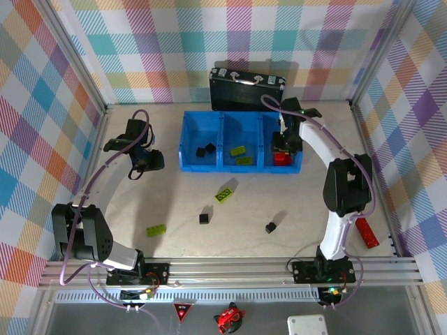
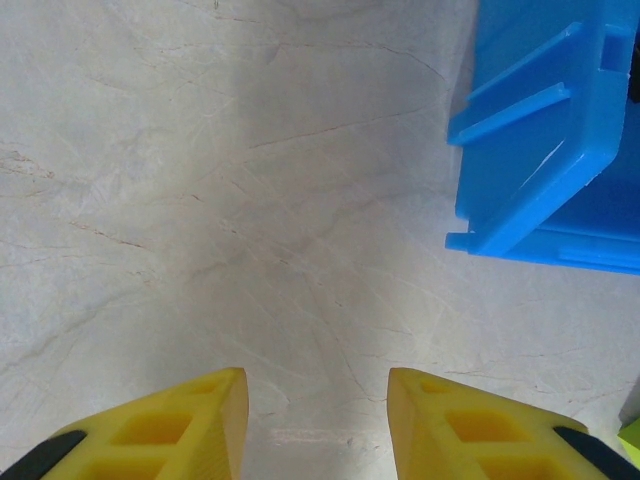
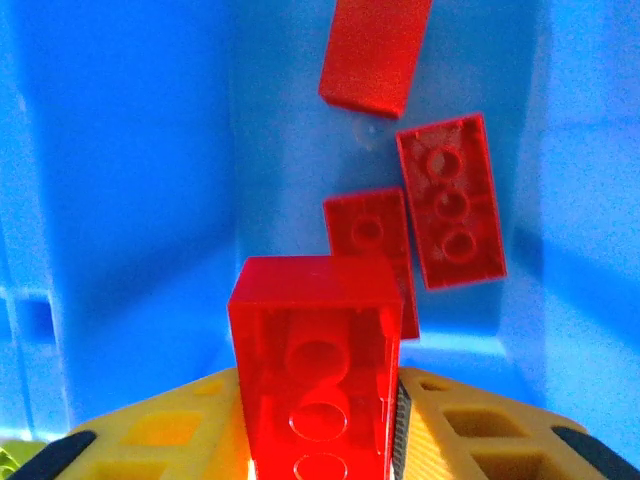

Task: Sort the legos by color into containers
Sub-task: Place the lego in the container.

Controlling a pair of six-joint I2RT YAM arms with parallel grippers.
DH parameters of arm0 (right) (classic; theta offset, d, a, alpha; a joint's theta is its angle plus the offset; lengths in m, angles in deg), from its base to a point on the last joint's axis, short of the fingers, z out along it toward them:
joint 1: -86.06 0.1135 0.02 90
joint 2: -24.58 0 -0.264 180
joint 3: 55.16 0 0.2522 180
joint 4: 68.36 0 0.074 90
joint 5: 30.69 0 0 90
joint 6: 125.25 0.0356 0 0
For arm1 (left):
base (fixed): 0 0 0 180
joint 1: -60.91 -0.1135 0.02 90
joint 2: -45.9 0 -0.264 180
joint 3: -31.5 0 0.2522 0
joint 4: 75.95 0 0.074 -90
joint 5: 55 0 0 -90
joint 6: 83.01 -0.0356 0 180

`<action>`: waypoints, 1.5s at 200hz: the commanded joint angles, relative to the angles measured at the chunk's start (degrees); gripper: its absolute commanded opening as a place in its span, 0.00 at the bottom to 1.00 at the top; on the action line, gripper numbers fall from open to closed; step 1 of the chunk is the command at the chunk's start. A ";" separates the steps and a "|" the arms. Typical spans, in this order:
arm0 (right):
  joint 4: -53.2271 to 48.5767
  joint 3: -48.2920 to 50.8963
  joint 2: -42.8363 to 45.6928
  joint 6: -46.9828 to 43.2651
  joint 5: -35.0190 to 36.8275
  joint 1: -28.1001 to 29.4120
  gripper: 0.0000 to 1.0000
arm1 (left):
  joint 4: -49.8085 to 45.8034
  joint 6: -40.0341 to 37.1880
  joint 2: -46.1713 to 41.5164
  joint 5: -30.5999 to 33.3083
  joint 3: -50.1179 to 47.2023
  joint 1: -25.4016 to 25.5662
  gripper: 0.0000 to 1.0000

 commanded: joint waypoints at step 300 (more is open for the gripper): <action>-6.32 -15.63 -12.14 -0.51 -7.30 -2.38 0.47 | -0.51 -0.83 0.78 -0.66 -0.39 -1.13 0.40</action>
